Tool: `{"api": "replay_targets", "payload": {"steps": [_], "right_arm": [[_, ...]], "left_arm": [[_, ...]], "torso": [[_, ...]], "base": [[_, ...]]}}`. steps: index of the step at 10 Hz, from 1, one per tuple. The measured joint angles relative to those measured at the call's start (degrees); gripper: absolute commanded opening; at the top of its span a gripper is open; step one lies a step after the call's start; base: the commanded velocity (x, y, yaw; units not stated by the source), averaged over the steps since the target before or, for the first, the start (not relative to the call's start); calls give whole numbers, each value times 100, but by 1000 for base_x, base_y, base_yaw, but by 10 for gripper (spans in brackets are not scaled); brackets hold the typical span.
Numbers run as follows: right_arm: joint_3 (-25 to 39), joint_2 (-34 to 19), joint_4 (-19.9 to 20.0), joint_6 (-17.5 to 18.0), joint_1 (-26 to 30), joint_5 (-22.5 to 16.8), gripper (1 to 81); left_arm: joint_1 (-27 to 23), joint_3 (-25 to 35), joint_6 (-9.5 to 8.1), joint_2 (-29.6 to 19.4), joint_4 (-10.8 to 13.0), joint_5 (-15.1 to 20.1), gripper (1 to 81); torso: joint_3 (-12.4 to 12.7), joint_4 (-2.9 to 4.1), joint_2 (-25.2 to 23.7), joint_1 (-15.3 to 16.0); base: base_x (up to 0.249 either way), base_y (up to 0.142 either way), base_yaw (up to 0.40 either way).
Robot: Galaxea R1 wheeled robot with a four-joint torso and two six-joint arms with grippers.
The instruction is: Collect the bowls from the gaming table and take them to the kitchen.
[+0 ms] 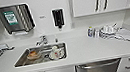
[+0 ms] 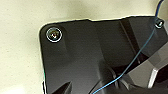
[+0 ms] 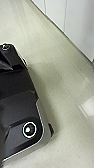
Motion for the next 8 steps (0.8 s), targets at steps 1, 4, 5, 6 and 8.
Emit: {"api": "replay_targets", "payload": {"steps": [1,4,5,6,8], "right_arm": [[-300,135,-179,-127,-140,20,811],[-1430,720,-697,-301,-435,546,811],[-1749,963,-813,-329,-573,583,811],[-2127,1191,-898,-347,-684,641,811],[-2883,1577,-1019,-386,-822,928,811]], "left_arm": [[2,-17,10,0,0,9,811],[2,-183,11,49,0,20,811],[2,-299,11,85,0,24,811],[2,-417,11,146,0,26,811],[-1,-614,-9,262,-23,34,811]], "torso": [[2,0,-2,0],[2,0,-2,0],[5,0,-2,0],[5,0,-2,0],[7,0,-5,0]], "base": [[0,0,0],[0,0,0],[0,0,0],[0,0,0],[0,0,0]]}}
